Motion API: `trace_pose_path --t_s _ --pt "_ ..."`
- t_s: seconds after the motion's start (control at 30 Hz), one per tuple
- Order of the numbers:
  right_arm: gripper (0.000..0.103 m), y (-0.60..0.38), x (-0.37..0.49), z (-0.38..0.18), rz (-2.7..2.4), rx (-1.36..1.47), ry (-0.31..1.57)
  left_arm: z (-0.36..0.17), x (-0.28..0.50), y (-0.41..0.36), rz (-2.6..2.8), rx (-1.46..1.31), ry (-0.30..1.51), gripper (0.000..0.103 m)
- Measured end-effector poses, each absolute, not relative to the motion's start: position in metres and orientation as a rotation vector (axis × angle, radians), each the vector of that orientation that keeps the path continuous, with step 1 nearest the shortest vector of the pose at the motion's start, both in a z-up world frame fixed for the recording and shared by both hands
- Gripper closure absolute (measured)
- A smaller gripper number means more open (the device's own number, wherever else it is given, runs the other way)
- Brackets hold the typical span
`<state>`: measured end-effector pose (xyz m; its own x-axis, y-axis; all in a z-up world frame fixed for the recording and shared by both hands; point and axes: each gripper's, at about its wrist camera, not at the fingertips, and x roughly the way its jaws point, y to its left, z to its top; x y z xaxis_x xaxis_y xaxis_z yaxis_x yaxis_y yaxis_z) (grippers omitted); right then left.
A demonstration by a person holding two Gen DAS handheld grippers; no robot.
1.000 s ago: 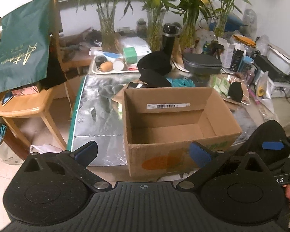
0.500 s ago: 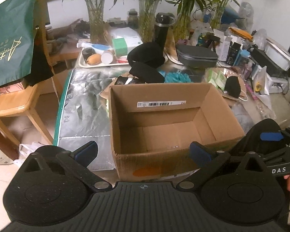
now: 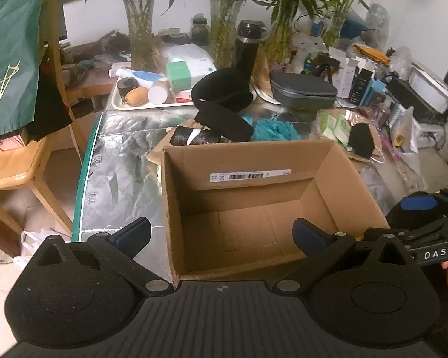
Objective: Organize soft objects
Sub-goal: 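Move both tools toward the table beside the open cardboard box, then lower the right gripper onto the teal mesh sponge and close it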
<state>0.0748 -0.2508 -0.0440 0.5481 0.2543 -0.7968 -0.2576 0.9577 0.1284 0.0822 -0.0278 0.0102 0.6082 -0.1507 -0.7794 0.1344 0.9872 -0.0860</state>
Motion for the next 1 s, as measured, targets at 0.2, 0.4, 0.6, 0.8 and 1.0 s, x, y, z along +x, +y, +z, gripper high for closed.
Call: trace_pose_path --t_s 0.2,0.4,0.6,0.8,1.0 --pt "0.0 -0.245 0.091 -0.04 0.31 -0.022 0.931 0.009 0.095 -0.019 -0.162 -0.045 0.925 0.0" --pt "0.0 -0.239 0.11 -0.035 0.315 -0.049 0.919 0.006 0.105 -0.01 -0.196 -0.101 0.938 0.0" --pt "0.0 -0.236 0.132 -0.031 0.314 -0.083 0.895 0.005 0.115 -0.006 -0.224 -0.149 0.927 0.0" --pt "0.0 -0.244 0.162 -0.022 0.37 -0.05 0.858 0.004 0.123 -0.009 -0.247 -0.121 0.919 0.0" --pt "0.0 -0.255 0.198 -0.026 0.447 -0.009 0.871 0.004 0.122 -0.011 -0.184 -0.032 0.88 0.0"
